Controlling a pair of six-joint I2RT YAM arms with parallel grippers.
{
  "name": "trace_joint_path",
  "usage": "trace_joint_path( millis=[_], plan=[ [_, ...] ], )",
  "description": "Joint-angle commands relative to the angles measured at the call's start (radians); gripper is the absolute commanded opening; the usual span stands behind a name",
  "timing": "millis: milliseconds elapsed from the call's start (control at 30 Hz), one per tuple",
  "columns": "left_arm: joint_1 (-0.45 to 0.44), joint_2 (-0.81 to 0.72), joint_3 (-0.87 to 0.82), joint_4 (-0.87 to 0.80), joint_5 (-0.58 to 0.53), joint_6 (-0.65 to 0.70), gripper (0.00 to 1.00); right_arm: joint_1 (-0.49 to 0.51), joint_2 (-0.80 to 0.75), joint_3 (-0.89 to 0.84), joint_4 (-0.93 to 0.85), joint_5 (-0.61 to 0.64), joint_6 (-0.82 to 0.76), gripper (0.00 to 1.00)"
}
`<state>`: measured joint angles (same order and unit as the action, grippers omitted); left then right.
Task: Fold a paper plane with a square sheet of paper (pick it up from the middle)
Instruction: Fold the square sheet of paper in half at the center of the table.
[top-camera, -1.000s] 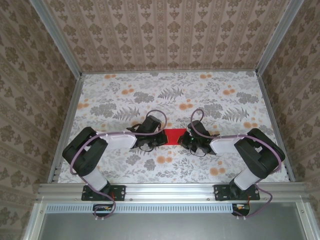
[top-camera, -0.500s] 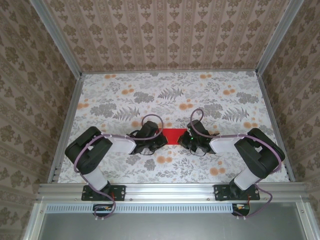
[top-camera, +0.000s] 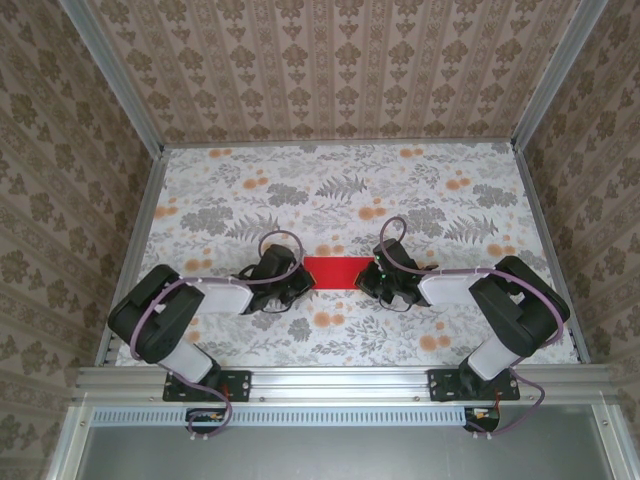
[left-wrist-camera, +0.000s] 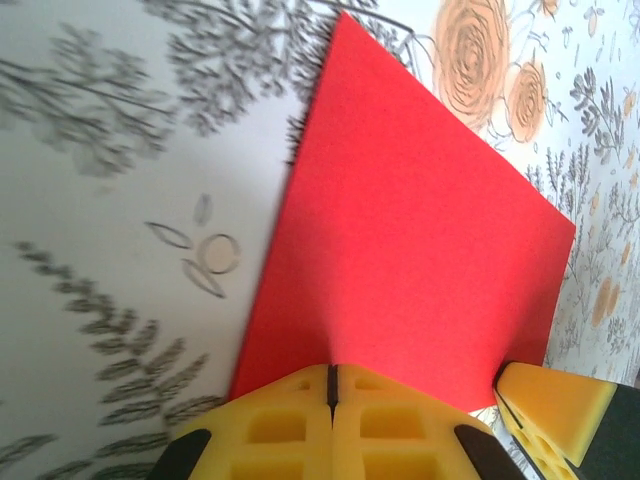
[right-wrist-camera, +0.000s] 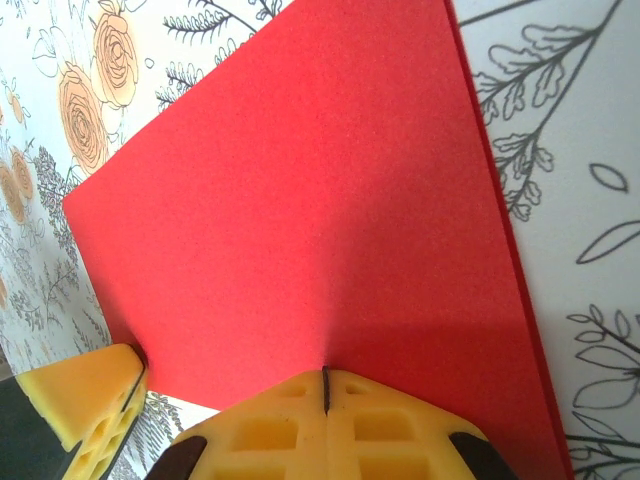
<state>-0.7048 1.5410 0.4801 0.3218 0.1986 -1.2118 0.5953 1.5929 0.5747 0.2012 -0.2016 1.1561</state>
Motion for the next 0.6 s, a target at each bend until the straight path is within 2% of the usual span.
trace_joint_path(
  millis=[0,167,300,400,500,567],
  plan=[
    [0.065,0.011,-0.093,-0.254,-0.156,0.026,0.0,-0.031,0.05,-0.044,-0.271,0.134,-0.004,0.0],
    [0.077,-0.055,-0.058,-0.297,-0.139,0.086,0.0,-0.031,0.041,-0.02,-0.283,0.127,-0.032,0.0],
    [0.098,-0.128,0.065,-0.454,-0.111,0.214,0.0,-0.031,0.016,0.046,-0.331,0.097,-0.129,0.0],
    [0.123,-0.18,0.185,-0.613,-0.101,0.324,0.1,-0.028,-0.011,0.125,-0.401,0.067,-0.237,0.01],
    [0.157,-0.223,0.274,-0.75,-0.106,0.415,0.28,-0.01,-0.027,0.219,-0.498,0.082,-0.318,0.08],
    [0.185,-0.245,0.31,-0.81,-0.112,0.462,0.36,0.013,-0.022,0.278,-0.548,0.108,-0.345,0.13]
  ],
)
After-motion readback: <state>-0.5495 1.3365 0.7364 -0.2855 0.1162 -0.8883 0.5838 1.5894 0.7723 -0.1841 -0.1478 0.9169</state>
